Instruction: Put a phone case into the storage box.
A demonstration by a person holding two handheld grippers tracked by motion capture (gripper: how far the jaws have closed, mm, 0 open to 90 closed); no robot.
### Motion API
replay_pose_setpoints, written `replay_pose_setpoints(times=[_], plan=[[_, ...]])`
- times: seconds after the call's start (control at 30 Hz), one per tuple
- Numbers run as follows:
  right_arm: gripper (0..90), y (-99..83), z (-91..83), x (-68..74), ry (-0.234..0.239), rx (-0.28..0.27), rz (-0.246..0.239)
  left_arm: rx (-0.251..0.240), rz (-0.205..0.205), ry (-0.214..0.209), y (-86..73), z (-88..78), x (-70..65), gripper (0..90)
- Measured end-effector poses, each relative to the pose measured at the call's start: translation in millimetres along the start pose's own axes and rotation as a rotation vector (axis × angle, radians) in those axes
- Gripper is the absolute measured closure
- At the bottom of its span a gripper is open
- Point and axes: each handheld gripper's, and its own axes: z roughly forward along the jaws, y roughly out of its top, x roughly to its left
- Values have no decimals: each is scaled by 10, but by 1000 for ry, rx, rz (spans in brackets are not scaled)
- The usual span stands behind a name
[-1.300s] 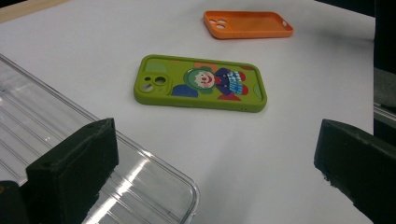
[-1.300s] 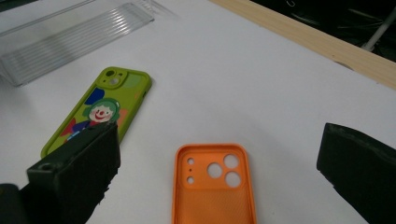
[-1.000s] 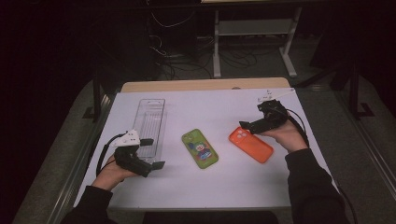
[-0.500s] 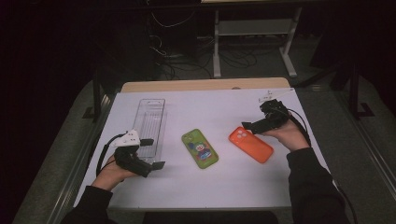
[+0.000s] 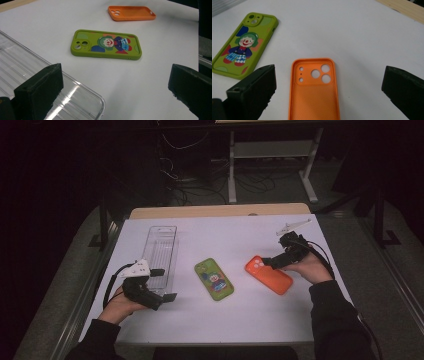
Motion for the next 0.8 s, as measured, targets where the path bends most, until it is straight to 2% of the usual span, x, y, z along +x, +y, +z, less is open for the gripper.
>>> replay_pose_setpoints(times=[0.8], plan=[[0,-199,171,74,6,96,-28,0,1,-5,10,4,-12,0]])
